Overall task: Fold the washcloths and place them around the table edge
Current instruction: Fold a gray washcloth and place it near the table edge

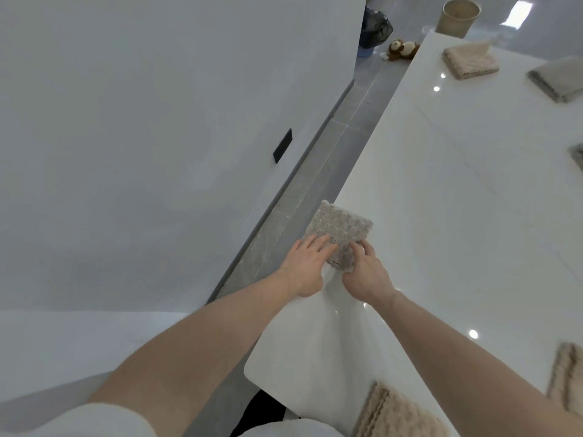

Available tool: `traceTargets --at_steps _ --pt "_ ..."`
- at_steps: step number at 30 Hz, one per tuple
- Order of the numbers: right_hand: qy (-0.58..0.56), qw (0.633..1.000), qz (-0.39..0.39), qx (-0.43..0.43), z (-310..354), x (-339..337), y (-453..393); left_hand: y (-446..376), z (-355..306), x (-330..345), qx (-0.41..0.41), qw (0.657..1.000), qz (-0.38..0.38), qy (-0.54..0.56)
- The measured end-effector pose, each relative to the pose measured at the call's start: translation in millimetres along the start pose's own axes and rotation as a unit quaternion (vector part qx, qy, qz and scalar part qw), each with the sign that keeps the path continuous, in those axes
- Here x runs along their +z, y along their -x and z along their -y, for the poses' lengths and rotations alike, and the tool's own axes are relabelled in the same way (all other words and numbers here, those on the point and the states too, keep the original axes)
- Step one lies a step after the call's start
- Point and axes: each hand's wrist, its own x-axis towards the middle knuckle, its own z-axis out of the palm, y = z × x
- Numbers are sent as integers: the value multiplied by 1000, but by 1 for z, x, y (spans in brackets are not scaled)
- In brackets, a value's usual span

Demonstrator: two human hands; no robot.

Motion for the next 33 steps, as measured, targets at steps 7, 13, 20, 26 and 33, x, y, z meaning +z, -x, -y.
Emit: traceTargets --at_steps 7,13,20,26,33 --pt "-19 999 9 -30 -48 33 94 121 -27 28 -84 978 -38 187" --pt "-17 999 35 -27 -82 67 167 223 -53 86 -185 953 -17 237" --pt "-4 999 -17 -27 -107 82 236 273 -92 100 -138 964 -6 230" --pt "6 997 -70 -16 -125 94 285 283 -126 101 -94 967 -19 237" --pt "54 998 -16 -31 -153 114 326 332 -170 135 -112 955 -6 275"
